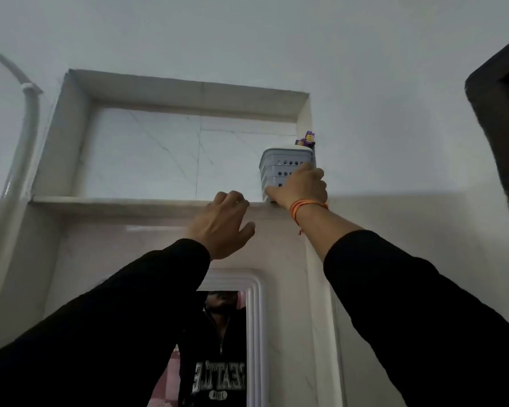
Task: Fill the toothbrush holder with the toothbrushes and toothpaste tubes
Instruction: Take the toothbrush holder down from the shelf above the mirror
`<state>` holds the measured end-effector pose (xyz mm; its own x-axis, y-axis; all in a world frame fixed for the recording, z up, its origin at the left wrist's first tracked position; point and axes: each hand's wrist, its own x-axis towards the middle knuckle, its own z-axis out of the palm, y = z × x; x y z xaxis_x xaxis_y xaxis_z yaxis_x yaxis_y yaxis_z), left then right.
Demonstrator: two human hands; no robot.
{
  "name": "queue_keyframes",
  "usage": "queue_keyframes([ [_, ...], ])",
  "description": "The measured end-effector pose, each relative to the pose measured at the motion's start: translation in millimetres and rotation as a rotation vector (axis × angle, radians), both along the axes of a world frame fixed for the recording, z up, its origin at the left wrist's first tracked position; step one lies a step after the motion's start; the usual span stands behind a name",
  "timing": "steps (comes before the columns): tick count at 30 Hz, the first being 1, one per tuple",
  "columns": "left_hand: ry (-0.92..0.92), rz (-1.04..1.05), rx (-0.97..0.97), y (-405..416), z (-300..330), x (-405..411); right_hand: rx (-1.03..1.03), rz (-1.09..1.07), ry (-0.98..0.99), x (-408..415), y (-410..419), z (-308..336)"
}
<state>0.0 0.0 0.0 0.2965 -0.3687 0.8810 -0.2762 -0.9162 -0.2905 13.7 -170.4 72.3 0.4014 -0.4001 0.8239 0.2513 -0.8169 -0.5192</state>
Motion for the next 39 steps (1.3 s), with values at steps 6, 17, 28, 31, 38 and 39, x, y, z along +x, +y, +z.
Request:
queue_keyframes([
  [6, -0.050, -0.012, 0.045, 7, -1, 7, 0.118, 0.001, -0.031, 10, 10, 9],
  [17, 0.092, -0.090, -0.006, 39, -13, -26, 0.167, 0.216, 0.034, -85, 9, -3],
  [28, 0.267, -0.272, -0.180, 88, -144, -60, 0.191, 0.393, 0.073, -160, 47, -158],
  [31, 0.364, -0.308, -0.236, 99, -208, -64, 0.207, 0.377, 0.089, -162, 59, -231],
  [38, 0.720, -0.294, -0.393, 103, -372, -75, 0.251, 0.390, 0.145, -154, 79, -416],
  [39, 0.790, -0.266, -0.402, 102, -395, -77, 0.263, 0.391, 0.173, -154, 80, -442],
])
